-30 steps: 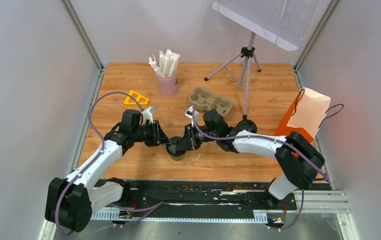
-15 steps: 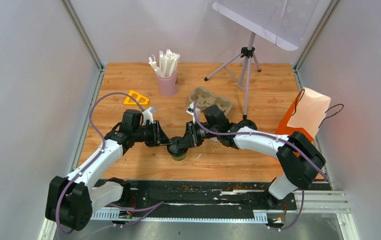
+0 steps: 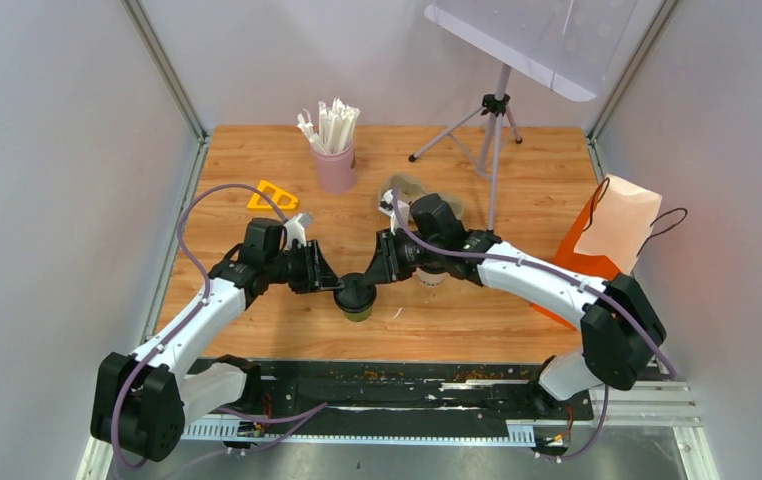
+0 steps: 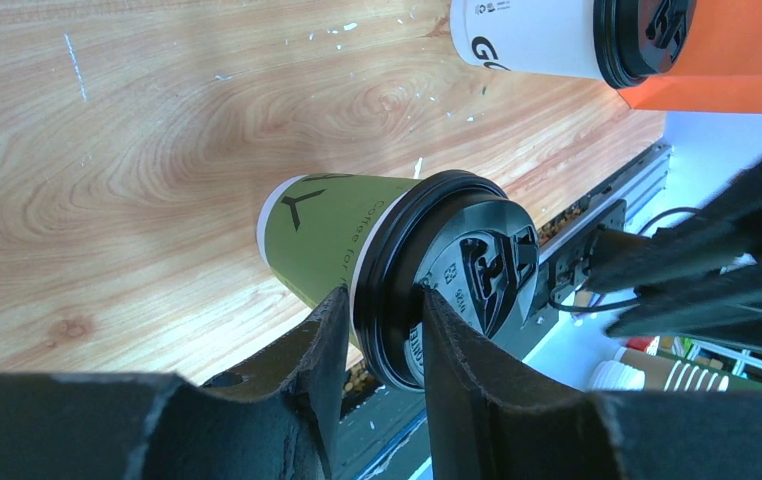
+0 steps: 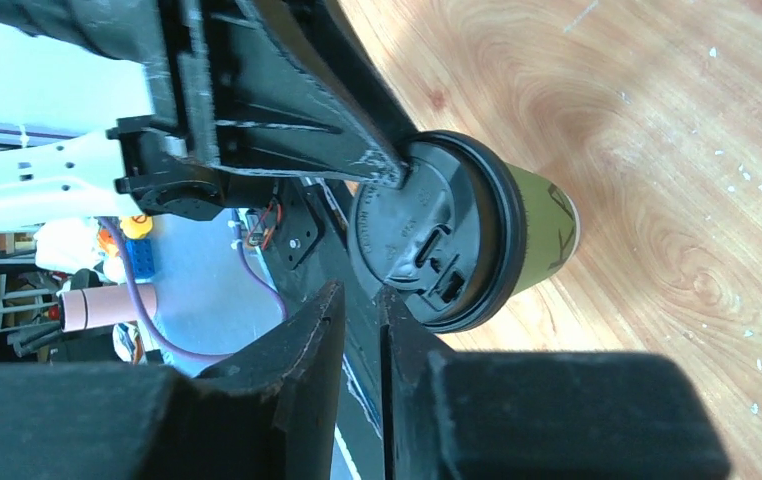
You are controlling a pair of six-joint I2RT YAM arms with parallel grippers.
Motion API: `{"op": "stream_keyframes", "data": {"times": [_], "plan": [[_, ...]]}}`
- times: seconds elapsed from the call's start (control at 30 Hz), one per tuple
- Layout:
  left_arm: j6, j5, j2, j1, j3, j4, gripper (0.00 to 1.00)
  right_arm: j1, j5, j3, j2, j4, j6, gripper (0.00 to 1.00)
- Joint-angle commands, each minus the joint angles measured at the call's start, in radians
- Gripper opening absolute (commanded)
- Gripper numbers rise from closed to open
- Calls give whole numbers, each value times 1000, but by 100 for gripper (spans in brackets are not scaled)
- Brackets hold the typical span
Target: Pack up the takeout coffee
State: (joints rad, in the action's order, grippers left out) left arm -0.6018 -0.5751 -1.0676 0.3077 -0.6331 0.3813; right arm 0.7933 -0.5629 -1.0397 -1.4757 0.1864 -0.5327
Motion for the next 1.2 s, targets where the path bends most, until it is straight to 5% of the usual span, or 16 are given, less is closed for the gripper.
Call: {"op": "stream_keyframes", "data": {"times": [0.0,0.3,0.53,0.67,0.73,0.93,1.17], "plan": [[10,23,-2,0,-1,18,39,-2,-10,7,-77,4,9,19],[1,12,43,1,-40,59,40,0,-3,-85,-97,118,41,17],[94,92,3,1,-298,229,63,12,75,-227,-17,270,85,25],[141,174,7,0,-445,332,73,60,221,-267,-8,351,103,48],[170,240,29,0,-514,386,98,102,307,-316,-30,415,133,62],[228,434,132,0,-683,534,100,235,556,-457,-116,541,213,97],[228,625,309,0,-727,572,100,293,667,-526,-221,577,231,100]]}}
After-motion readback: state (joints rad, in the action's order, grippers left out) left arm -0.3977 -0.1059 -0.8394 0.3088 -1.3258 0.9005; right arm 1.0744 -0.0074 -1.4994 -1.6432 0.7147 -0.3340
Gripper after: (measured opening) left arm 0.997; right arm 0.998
